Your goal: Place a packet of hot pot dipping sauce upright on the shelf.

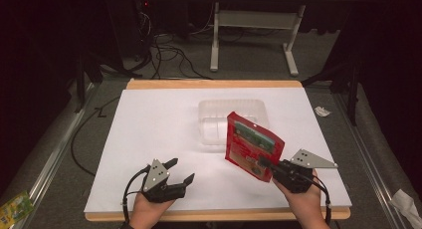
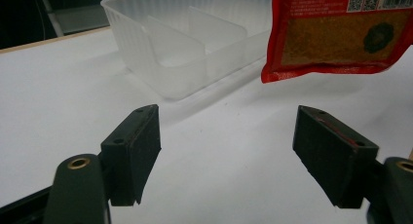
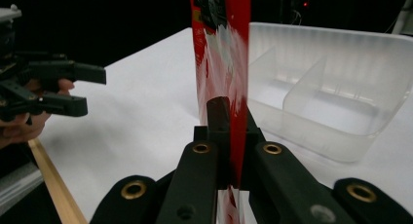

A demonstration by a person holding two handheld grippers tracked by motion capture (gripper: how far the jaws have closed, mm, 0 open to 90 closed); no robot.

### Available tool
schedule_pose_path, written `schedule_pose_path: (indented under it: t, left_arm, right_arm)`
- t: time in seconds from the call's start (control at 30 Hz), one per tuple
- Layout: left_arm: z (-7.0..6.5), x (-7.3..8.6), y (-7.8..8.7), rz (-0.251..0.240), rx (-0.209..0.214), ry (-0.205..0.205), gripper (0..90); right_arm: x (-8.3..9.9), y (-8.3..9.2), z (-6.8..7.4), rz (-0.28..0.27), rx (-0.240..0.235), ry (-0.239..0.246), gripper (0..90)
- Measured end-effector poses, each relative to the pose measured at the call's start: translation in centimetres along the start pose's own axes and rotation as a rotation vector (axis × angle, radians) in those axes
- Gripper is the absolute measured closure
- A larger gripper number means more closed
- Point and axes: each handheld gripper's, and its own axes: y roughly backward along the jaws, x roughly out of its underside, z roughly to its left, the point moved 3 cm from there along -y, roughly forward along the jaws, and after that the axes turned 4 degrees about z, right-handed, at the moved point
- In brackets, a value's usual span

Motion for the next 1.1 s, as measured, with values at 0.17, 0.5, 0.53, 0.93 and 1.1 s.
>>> schedule_pose_path:
  t: [0.17, 0.5, 0.53, 0.93, 1.1]
  left_arm:
    - [0.0, -0.1, 0.1, -0.008, 0.008, -0.002, 26.6]
    - [-0.2, -0.2, -0.1, -0.006, 0.021, -0.012, 26.9]
    - [-0.2, -0.2, -0.1, -0.006, 0.021, -0.012, 27.0]
    - [0.0, -0.2, 0.2, -0.019, 0.033, -0.012, 27.0]
    - [0.2, -0.2, 0.5, -0.029, 0.026, -0.006, 27.1]
  right_arm:
    - [-0.6, -0.1, -0.3, -0.019, 0.031, -0.026, 90.0]
    - [-2.6, -0.4, -0.8, -0.053, 0.087, -0.041, 90.0]
    - [-2.6, -0.4, -0.8, -0.053, 0.087, -0.041, 90.0]
    - [-5.1, -2.7, -1.7, -0.086, 0.153, -0.058, 90.0]
    - [-6.0, -4.0, -2.1, -0.091, 0.176, -0.074, 90.0]
